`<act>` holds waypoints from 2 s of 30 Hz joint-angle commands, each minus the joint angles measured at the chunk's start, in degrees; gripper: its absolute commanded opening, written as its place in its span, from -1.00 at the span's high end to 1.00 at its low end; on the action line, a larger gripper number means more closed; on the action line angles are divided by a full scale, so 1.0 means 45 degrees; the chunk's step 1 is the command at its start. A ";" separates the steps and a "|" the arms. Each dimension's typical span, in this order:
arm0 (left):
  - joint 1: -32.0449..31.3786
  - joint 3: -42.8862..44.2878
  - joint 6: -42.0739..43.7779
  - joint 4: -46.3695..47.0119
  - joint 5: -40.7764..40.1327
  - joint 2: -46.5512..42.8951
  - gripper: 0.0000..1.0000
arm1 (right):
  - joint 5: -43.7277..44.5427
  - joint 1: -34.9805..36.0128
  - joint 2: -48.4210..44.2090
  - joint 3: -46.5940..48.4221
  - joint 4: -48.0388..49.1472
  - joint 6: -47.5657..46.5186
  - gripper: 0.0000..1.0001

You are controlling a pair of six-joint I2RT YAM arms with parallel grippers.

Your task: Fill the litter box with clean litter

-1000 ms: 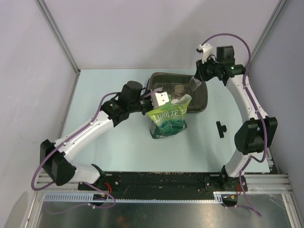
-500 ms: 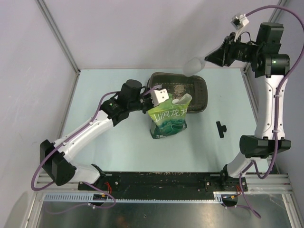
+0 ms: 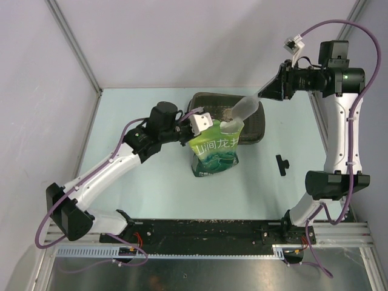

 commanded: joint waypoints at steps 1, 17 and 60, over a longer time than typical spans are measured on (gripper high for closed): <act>0.0087 0.0405 -0.0144 0.0952 0.0049 -0.0837 1.00 | 0.0360 0.0284 -0.0168 0.0115 -0.1314 -0.1632 1.00; 0.0087 0.0190 -0.0125 0.1031 0.0108 -0.1130 1.00 | 0.3505 0.2959 0.2116 0.1010 -0.3249 -0.4310 1.00; -0.1064 0.0210 -0.0282 0.1128 -0.0068 -0.0251 1.00 | 0.1556 0.3136 0.0302 -1.1760 0.9598 0.8284 1.00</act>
